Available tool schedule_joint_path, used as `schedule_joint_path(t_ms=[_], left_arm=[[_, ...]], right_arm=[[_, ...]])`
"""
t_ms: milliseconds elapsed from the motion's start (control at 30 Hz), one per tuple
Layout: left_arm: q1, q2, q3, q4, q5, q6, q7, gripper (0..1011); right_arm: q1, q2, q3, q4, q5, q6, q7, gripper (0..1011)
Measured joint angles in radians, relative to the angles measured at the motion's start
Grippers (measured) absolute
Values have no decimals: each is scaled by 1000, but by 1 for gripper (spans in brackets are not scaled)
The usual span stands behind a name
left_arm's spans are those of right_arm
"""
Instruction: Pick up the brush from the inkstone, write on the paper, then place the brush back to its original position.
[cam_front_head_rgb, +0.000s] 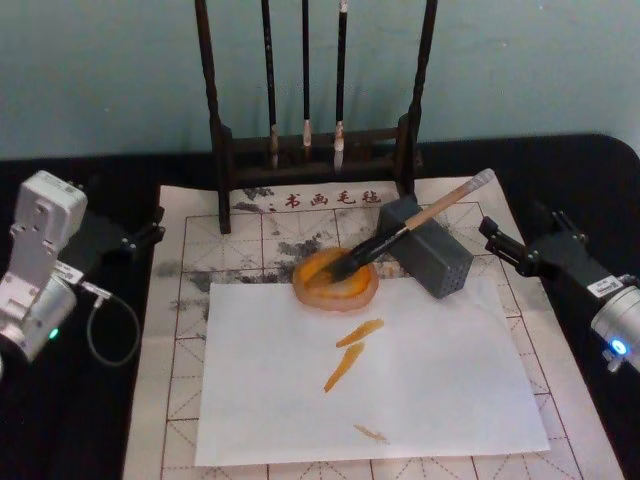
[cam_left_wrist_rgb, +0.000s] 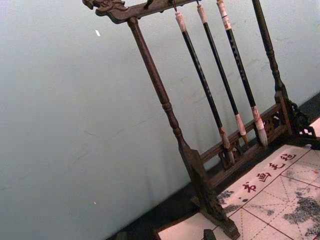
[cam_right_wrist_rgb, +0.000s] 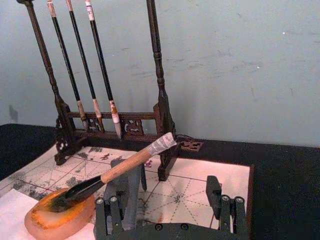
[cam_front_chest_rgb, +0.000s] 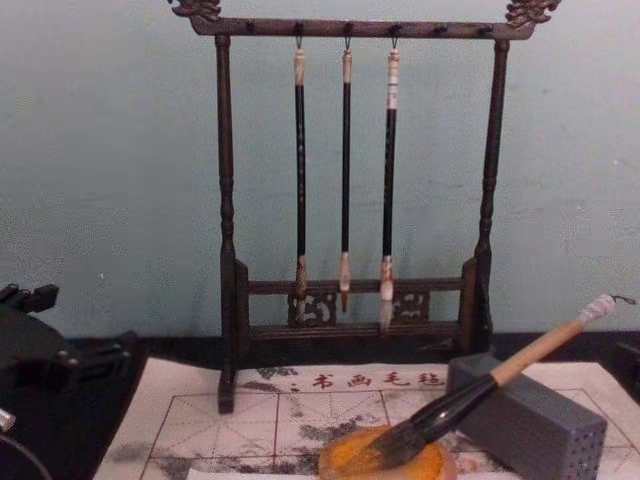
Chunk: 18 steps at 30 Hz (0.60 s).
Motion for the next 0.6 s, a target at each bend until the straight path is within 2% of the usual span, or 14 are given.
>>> schedule_joint_path(t_ms=[600], left_arm=[[0, 0, 0, 0, 0, 0, 0, 1001]], right_arm=[[0, 0, 0, 0, 0, 0, 0, 1000]])
